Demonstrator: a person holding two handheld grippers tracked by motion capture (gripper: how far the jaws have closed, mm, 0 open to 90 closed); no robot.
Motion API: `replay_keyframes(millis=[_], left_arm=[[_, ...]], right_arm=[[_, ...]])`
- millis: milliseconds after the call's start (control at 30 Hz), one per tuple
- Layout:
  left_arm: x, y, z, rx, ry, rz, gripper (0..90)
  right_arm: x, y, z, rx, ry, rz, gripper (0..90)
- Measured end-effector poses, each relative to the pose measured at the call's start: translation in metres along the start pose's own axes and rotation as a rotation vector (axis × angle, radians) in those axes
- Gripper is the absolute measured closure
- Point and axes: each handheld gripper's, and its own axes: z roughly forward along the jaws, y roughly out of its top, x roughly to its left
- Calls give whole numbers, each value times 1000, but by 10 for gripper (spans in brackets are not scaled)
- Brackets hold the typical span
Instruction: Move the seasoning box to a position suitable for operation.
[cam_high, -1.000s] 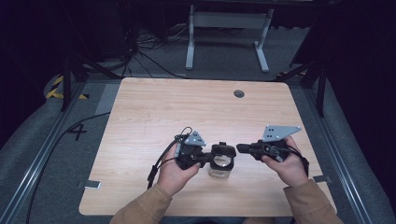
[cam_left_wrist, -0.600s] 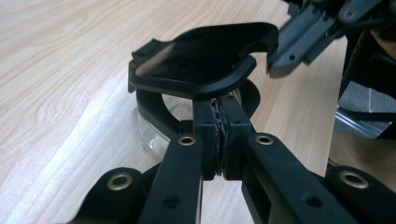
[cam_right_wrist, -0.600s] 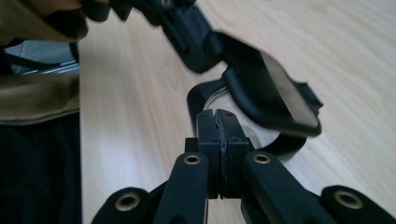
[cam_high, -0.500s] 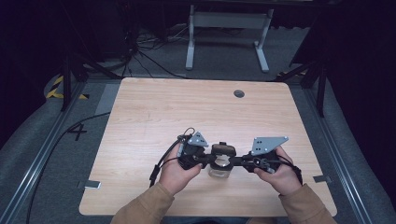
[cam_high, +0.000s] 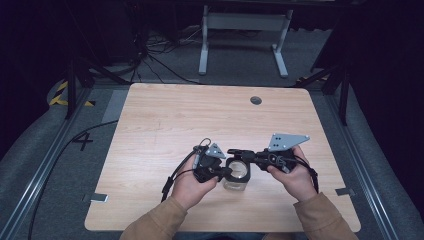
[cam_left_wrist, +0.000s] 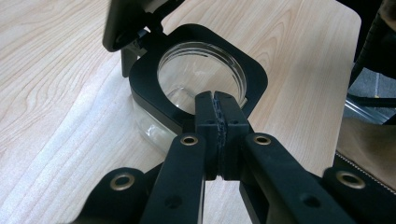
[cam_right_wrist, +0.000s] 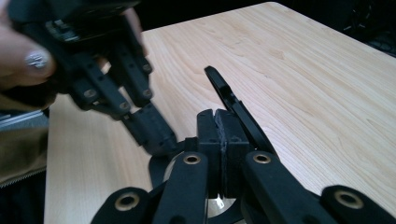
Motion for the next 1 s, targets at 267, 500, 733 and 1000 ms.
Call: replay_keyframes(millis=[267,500,733,1000], left_arm=[[0,0,1,-1,-11,-3,889],[0,0,1,3,-15,-2,889],[0,0,0,3,-14,-2,887],[1,0,-3,-6,3,4,855]], right_arm=[[-18,-6,13,24,-38,83,894],[-23,-9,23,56,-55,127,893],[-25,-14,28,71,-64,142,888],[-22,-11,20,45,-64,133,882]])
